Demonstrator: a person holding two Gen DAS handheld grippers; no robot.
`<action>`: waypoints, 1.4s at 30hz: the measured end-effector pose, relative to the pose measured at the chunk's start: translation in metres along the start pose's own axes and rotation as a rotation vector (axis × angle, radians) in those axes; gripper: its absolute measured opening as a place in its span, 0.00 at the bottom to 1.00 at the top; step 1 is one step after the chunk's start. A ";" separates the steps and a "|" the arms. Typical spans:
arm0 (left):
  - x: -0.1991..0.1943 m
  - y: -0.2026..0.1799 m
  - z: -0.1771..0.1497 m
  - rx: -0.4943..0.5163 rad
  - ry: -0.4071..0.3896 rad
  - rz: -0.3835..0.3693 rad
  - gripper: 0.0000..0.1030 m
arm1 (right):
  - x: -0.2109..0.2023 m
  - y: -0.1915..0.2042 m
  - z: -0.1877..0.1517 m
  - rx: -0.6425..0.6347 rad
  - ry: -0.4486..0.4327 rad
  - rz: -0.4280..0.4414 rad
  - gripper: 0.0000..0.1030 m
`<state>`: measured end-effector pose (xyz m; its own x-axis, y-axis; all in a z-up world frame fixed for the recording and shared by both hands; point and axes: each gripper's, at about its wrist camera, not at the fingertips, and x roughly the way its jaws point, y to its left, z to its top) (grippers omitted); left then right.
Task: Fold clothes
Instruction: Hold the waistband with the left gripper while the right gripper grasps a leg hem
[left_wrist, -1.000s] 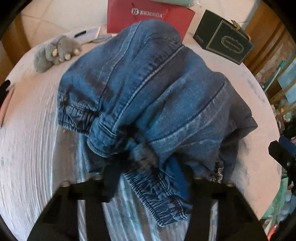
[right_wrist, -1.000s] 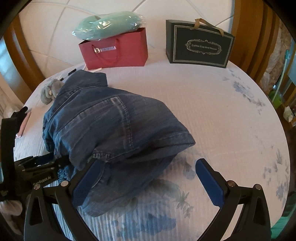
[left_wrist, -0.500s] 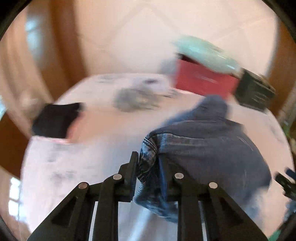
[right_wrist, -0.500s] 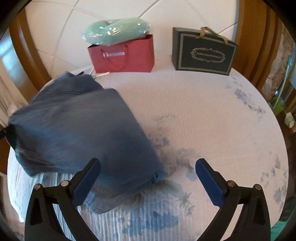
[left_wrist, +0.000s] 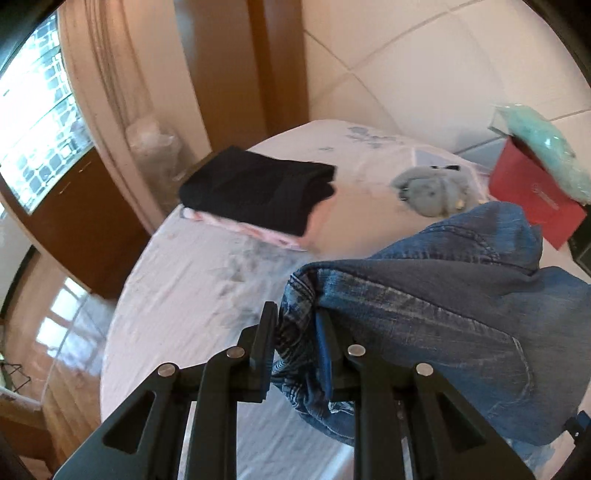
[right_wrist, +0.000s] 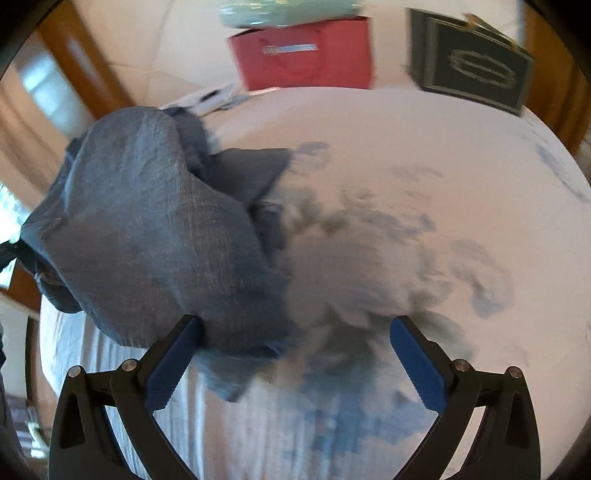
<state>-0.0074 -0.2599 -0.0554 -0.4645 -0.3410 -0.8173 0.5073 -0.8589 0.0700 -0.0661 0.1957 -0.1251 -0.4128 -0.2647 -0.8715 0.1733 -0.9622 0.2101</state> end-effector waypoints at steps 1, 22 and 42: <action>0.000 0.006 0.001 -0.003 0.000 0.000 0.19 | 0.008 0.008 0.001 -0.011 0.015 0.027 1.00; 0.019 -0.012 -0.014 0.096 0.029 -0.062 0.19 | -0.143 0.036 0.011 -0.177 -0.229 -0.134 0.45; 0.055 0.116 -0.009 -0.020 0.070 0.277 0.19 | 0.011 0.025 0.016 -0.044 0.010 -0.005 0.65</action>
<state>0.0325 -0.3747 -0.0977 -0.2552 -0.5337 -0.8062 0.6225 -0.7287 0.2854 -0.0801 0.1677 -0.1220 -0.4048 -0.2588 -0.8770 0.2101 -0.9598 0.1862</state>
